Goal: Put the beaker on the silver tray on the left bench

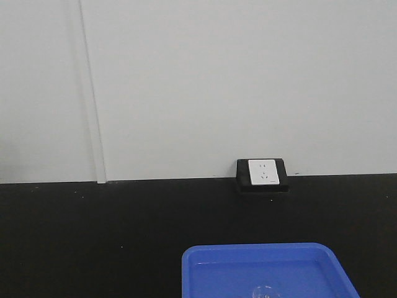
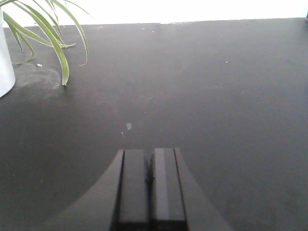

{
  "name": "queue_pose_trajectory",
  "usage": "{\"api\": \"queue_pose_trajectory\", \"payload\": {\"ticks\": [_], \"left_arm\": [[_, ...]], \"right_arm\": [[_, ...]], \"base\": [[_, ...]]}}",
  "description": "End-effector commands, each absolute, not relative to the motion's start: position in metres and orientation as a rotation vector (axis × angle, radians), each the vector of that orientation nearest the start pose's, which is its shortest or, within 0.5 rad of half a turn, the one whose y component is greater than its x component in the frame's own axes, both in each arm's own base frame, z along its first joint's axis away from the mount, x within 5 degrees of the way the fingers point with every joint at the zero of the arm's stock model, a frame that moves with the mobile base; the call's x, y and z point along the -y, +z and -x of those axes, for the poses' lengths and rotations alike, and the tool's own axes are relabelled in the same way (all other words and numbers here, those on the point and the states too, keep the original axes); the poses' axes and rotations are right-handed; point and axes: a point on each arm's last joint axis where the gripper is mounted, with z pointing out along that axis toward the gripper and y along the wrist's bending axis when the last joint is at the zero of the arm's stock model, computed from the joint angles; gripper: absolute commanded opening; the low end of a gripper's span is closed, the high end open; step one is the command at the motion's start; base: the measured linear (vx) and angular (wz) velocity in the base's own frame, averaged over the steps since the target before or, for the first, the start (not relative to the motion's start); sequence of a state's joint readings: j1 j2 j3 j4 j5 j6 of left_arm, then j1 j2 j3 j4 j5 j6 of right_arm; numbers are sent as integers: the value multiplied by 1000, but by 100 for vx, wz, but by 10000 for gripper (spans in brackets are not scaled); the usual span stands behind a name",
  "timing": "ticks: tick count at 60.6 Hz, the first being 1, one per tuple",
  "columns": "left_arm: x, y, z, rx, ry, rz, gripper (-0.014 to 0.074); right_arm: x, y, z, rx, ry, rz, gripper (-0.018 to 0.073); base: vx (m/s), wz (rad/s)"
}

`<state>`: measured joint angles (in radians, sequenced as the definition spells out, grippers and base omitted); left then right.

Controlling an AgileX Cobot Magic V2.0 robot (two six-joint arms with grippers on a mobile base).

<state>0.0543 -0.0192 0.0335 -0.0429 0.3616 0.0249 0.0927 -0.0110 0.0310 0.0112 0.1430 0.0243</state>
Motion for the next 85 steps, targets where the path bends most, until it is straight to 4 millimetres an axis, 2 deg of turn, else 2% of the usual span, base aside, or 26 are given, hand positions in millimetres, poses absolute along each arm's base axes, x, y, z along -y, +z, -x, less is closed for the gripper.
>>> {"api": "queue_pose_trajectory", "payload": {"ticks": [1, 52, 73, 85], "left_arm": [[-2, 171, -54, -1791, 9, 60, 1], [-2, 171, -54, -1791, 9, 60, 1], [-2, 171, -54, -1791, 9, 60, 1], [-2, 171, -54, -1791, 9, 60, 1]], "right_arm": [[-5, 196, -56, -1559, 87, 51, -11], [-5, 196, -56, -1559, 87, 51, -11], [-5, 199, -56, -1530, 88, 49, -11], [-5, 208, -55, -1448, 100, 37, -11]], "base": [[0, 0], [0, 0], [0, 0], [0, 0]]}}
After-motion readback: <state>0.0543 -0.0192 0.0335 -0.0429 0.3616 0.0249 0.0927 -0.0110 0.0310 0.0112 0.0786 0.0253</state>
